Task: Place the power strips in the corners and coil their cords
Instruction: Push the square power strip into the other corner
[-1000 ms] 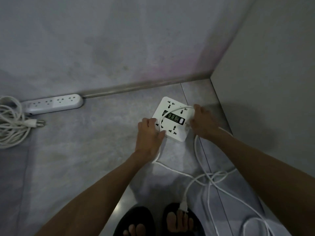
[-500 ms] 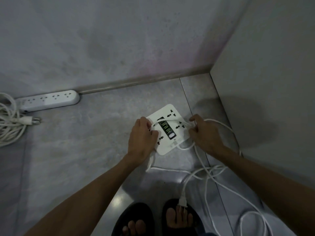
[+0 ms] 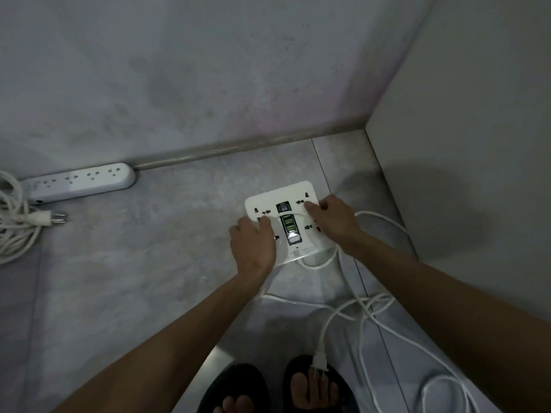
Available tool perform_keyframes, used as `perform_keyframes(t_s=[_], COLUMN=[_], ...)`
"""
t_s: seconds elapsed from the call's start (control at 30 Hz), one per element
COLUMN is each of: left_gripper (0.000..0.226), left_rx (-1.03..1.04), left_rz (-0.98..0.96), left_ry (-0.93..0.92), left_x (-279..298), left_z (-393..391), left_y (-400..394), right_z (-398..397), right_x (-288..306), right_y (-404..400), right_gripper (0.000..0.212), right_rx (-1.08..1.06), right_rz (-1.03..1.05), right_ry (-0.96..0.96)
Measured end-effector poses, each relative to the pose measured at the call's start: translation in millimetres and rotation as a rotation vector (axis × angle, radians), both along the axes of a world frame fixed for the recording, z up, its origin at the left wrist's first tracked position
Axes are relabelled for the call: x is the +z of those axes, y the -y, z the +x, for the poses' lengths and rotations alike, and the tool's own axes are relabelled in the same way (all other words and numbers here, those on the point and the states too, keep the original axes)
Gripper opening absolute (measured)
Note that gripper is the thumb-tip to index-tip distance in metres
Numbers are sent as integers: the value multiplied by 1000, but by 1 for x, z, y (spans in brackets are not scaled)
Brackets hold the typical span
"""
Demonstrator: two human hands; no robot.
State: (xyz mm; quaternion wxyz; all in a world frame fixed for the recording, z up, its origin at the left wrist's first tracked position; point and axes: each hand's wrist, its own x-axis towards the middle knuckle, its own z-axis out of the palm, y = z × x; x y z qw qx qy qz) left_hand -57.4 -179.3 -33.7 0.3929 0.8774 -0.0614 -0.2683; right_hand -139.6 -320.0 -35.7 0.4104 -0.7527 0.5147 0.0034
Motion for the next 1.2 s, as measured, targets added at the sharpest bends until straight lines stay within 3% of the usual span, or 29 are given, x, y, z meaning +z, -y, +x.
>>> perform_keyframes(t_s=[0.17,0.27,0.4,0.57,0.73,1.03,1.13,1.2], left_gripper=[43,41,43,55,59,63,63,62], left_rx=[-290,-577,-834,-1014,-1199,-1372,-1384,-1373], left_rz=[-86,-120,-144,-16,161,278,368,384], left_ry=[396,486,632,613,553,770,832,844], left_x=[34,59,60,21,3,-12,-9,-10], left_z=[38,58,54,50,54,51,48,45], left_y=[46,95,135,132,123,136,142,142], right_z=[-8,-10,-1,18,40,25,15,9], right_x=[12,17,20,10,-5,-16,-13,-14], right_y=[20,30,46,80,108,103,93,86], right_gripper=[24,32,42,45,44,34,28,29], right_rx=[-386,-617,-927,-1112,-1157,-1050,-913,-695], right_rz=[517,723,810,734,633,458,338,189], right_ry=[332,540,776,815,765,650,494,381])
